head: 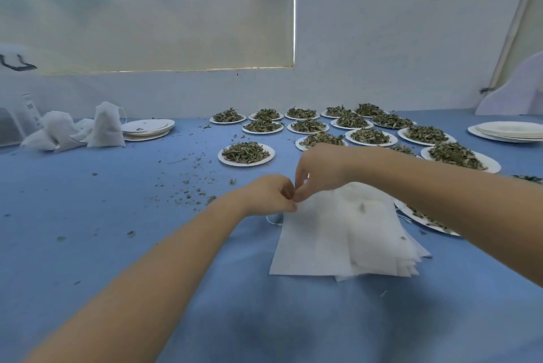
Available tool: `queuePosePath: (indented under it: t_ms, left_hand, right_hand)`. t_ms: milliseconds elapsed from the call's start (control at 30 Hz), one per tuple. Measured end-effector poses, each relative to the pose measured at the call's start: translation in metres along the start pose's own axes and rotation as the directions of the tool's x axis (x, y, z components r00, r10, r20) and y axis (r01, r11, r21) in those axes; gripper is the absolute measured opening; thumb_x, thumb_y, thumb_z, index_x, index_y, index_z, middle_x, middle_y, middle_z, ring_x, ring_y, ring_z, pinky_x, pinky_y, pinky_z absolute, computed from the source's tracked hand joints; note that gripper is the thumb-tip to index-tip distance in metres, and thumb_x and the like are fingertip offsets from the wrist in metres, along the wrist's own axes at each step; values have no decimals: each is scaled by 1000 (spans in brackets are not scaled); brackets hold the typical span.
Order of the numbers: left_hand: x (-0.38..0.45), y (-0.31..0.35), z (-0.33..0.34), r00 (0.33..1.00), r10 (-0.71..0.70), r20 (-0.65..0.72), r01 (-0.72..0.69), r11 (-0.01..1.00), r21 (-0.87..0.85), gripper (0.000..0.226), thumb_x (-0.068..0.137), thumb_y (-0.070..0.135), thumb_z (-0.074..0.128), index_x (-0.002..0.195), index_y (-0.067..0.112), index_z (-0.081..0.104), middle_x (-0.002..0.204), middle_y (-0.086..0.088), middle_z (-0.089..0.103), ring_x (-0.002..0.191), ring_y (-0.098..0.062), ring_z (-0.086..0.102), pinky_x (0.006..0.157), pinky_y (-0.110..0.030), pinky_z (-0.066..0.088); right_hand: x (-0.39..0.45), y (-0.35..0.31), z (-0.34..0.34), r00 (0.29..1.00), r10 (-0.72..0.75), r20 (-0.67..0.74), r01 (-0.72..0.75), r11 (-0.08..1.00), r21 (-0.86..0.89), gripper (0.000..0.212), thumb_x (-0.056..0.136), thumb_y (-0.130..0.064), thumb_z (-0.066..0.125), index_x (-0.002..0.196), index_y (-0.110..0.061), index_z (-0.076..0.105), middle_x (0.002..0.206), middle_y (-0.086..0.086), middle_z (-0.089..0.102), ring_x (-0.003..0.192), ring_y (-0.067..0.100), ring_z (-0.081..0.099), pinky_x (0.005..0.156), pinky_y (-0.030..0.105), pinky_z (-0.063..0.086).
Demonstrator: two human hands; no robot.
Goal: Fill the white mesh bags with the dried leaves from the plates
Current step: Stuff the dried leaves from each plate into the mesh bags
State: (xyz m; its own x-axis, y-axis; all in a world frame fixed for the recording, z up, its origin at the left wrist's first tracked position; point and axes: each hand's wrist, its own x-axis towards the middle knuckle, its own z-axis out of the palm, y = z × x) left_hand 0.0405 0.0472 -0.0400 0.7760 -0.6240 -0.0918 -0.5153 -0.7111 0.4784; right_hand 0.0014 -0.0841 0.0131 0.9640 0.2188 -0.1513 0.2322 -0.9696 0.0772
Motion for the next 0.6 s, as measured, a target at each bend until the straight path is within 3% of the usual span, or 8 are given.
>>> queuePosePath:
  t_ms: [67, 133, 200, 267, 367, 500, 600]
  left_hand:
    - [0, -2, 1, 995, 22, -92, -25, 999, -31, 16, 90, 27, 57, 99, 14, 59, 104, -3, 63, 94, -18, 56, 81, -27, 44]
    - [-1, -4, -6, 983, 16, -182, -36, 993, -110, 9, 91, 25, 56, 91, 16, 58, 89, -2, 60, 79, -16, 52, 66, -24, 43]
    - [-4, -5, -21, 963, 0, -269, -55, 979, -196, 9, 91, 23, 56, 86, 16, 58, 78, 3, 56, 73, -16, 51, 61, -23, 42]
    - [-8, -6, -38, 938, -39, -344, -73, 950, -305, 11, 90, 25, 58, 87, 15, 61, 82, 2, 61, 73, -16, 56, 63, -25, 48]
    - [-16, -9, -55, 892, -111, -437, -159, 830, -535, 10, 89, 21, 61, 89, 11, 65, 85, -11, 66, 76, -23, 60, 75, -36, 55]
    - [-16, -15, -61, 790, -202, -579, -238, 769, -593, 14, 90, 18, 60, 78, 16, 68, 88, -26, 66, 72, -27, 60, 79, -45, 54]
    - [-8, -23, -70, 712, -278, -645, -244, 763, -599, 10, 88, 22, 62, 81, 18, 69, 88, -13, 69, 82, -24, 65, 82, -43, 54]
  right_hand:
    - [1, -3, 7, 1000, 3, -14, -4, 999, -47, 45, 84, -51, 60, 108, -13, 69, 92, 8, 68, 93, 22, 62, 66, 28, 44]
    - [4, -1, 9, 995, 10, -98, -13, 1000, -28, 47, 83, -48, 62, 113, -11, 66, 102, 8, 67, 97, 23, 60, 71, 30, 45]
    - [8, 3, 4, 973, 25, -230, -9, 997, 72, 46, 81, -41, 68, 118, -15, 61, 113, 4, 64, 102, 21, 57, 73, 30, 44]
    - [13, 7, -3, 940, 60, -336, 17, 975, 222, 45, 78, -35, 74, 117, -20, 59, 114, 2, 60, 101, 20, 55, 72, 26, 42]
    - [23, 9, -13, 868, 115, -482, 112, 902, 417, 37, 71, -32, 80, 99, -27, 57, 93, -4, 56, 88, 14, 50, 57, 21, 33]
    - [41, 5, -23, 759, 123, -639, 225, 872, 435, 29, 70, -30, 81, 92, -24, 63, 75, -10, 51, 83, 14, 49, 57, 21, 27]
    - [57, 0, -27, 736, 95, -670, 278, 861, 427, 23, 73, -29, 79, 90, -23, 64, 76, -3, 55, 74, 13, 48, 57, 14, 33]
